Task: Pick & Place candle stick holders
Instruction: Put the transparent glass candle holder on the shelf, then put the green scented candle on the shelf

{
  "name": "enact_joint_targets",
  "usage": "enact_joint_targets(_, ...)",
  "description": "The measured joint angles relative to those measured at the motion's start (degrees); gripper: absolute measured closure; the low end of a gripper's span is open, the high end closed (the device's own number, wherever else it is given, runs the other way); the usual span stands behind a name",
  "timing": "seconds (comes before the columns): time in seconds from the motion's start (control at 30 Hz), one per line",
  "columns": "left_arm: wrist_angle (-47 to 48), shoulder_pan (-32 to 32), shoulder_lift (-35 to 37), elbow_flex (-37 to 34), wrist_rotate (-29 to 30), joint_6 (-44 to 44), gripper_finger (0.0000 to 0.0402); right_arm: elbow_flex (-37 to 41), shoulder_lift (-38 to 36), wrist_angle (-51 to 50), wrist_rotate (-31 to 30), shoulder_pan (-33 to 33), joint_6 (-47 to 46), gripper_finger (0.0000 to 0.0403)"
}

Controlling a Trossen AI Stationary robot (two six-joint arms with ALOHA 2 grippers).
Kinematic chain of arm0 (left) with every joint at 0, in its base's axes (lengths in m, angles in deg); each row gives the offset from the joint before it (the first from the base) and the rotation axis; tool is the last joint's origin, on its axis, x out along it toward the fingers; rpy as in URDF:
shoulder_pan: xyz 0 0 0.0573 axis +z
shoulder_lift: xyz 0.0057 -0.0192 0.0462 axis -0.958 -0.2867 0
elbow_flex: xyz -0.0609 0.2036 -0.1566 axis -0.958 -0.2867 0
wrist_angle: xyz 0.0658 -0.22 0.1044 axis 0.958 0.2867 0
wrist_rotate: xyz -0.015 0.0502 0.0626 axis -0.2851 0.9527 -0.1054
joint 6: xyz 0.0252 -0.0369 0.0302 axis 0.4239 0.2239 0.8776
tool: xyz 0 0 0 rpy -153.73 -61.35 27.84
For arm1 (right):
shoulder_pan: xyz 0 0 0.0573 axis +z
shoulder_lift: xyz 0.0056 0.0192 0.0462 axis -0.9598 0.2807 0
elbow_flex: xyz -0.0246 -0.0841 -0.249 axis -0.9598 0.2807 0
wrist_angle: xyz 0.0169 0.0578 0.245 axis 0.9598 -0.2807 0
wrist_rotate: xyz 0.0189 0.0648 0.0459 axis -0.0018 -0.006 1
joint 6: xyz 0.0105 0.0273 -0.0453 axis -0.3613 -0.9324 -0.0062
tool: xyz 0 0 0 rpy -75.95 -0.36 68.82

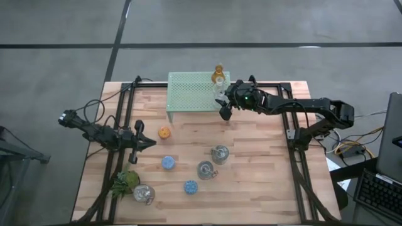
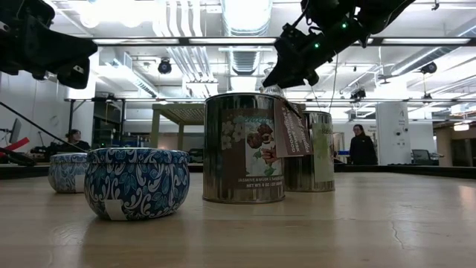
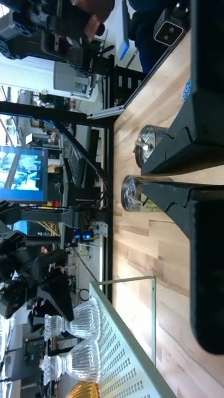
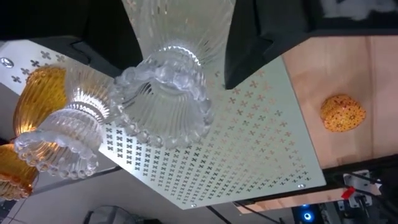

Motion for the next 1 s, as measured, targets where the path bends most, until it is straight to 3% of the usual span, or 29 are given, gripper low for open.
enact_joint_targets(0.27,-0.02,0.00,0.00,0.00,0.00,0.02,0.0371,0.00,-3.53,-0.52,0.12,0.40,1.03,0.0141)
enact_joint_targets(0.5,0.00,0.01,0.00,0.00,0.00,0.00,0.0371,0.00,-9.93,-8.83,0.81,3.26,1.55,0.0121)
enact_joint_targets(0.67,-0.01,0.00,0.00,0.00,0.00,0.00,0.0371,0.62,-13.35,-15.26,7.86,8.54,3.00,0.0115)
enact_joint_targets(0.83,0.00,0.02,0.00,0.00,0.00,0.02,0.0371,4.23,-16.12,-14.82,20.72,14.29,-0.40,0.0098)
enact_joint_targets(1.0,0.00,0.02,0.00,0.00,0.00,0.00,0.0371,7.63,-17.03,-15.51,21.62,18.77,-2.63,0.0054)
